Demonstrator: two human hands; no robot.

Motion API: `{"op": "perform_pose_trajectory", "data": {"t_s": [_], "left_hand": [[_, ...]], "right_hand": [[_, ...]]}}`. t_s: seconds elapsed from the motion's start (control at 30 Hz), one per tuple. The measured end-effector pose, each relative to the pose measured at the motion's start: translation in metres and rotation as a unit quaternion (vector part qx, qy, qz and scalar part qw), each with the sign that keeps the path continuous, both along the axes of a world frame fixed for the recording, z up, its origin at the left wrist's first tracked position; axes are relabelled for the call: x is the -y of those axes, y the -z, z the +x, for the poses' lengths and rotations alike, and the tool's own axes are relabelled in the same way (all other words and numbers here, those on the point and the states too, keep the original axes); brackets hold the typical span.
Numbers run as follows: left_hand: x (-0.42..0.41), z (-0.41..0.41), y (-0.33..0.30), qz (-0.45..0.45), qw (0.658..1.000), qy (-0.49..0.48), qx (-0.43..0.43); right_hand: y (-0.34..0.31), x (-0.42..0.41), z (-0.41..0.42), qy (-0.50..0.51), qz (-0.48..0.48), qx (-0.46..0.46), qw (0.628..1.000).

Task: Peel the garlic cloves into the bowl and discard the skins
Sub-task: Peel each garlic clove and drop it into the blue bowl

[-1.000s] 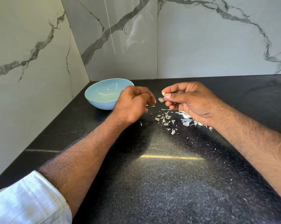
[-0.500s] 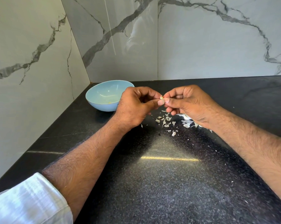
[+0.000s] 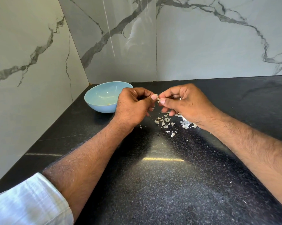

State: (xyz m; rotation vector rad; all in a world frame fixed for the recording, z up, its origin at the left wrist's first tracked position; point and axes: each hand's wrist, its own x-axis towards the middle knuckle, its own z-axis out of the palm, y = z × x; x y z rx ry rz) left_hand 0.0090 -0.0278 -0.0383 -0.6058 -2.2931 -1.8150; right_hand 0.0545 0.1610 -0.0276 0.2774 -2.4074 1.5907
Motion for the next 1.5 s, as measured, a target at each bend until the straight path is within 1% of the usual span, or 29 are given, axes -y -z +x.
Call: {"op": "perform_pose_trajectory", "data": {"t_s": [0.1, 0.17, 0.23, 0.3, 0.33, 0.4, 0.47, 0.53, 0.6, 0.77, 0.87, 0.97, 1.1, 1.17, 1.23, 1.33, 1.43, 1.5], "left_hand": [[-0.003, 0.001, 0.002, -0.025, 1.000, 0.003, -0.017], [-0.004, 0.000, 0.003, -0.046, 0.998, 0.010, -0.028], [-0.003, -0.001, 0.002, -0.072, 0.997, 0.015, -0.035], [-0.003, 0.002, 0.001, -0.109, 0.993, 0.029, -0.047], [-0.003, 0.004, 0.000, -0.124, 0.990, 0.034, -0.056], [-0.001, 0.005, -0.002, -0.134, 0.989, 0.033, -0.052], [0.002, 0.002, -0.002, -0.122, 0.992, 0.019, -0.020], [0.006, -0.001, -0.003, -0.118, 0.993, 0.013, 0.001], [0.008, -0.002, -0.003, -0.123, 0.992, 0.012, 0.001], [0.009, 0.001, -0.005, -0.127, 0.992, 0.012, -0.013], [0.010, 0.001, -0.006, -0.123, 0.992, 0.010, -0.011], [0.011, 0.001, -0.007, -0.123, 0.992, 0.011, -0.007], [0.011, 0.000, -0.007, -0.133, 0.991, 0.015, -0.007], [0.011, 0.001, -0.006, -0.141, 0.990, 0.021, -0.009], [0.010, 0.001, -0.005, -0.147, 0.989, 0.021, -0.010], [0.011, -0.003, -0.002, -0.127, 0.992, 0.015, -0.004], [0.012, -0.004, -0.003, -0.111, 0.994, 0.006, -0.011], [0.009, 0.002, -0.009, -0.088, 0.996, 0.018, 0.012]], "right_hand": [[0.002, 0.003, 0.001, 0.021, 0.031, -0.037, 0.999], [0.002, 0.004, 0.002, 0.024, 0.052, -0.046, 0.997], [0.002, 0.006, 0.003, 0.017, 0.086, -0.039, 0.995], [0.004, 0.007, 0.003, 0.007, 0.106, -0.011, 0.994], [0.004, 0.007, 0.003, 0.004, 0.102, 0.001, 0.995], [0.002, 0.003, 0.001, 0.009, 0.064, 0.018, 0.998], [-0.002, -0.001, 0.000, 0.021, 0.009, 0.032, 0.999], [-0.003, -0.004, 0.000, 0.031, -0.026, 0.044, 0.998], [-0.002, -0.005, -0.002, 0.031, -0.034, 0.054, 0.997], [0.000, -0.008, -0.001, 0.011, -0.014, 0.066, 0.998], [0.001, -0.009, 0.000, -0.009, -0.044, 0.064, 0.997], [-0.003, -0.010, -0.003, 0.001, -0.085, 0.067, 0.994], [-0.001, -0.012, -0.006, 0.027, -0.083, 0.076, 0.993], [0.001, -0.012, -0.007, 0.010, -0.085, 0.079, 0.993], [0.003, -0.013, -0.008, -0.024, -0.112, 0.087, 0.990], [0.005, -0.014, -0.010, -0.046, -0.152, 0.101, 0.982], [0.005, -0.014, -0.010, -0.041, -0.168, 0.105, 0.979], [0.004, -0.014, -0.010, -0.034, -0.165, 0.109, 0.980]]}}
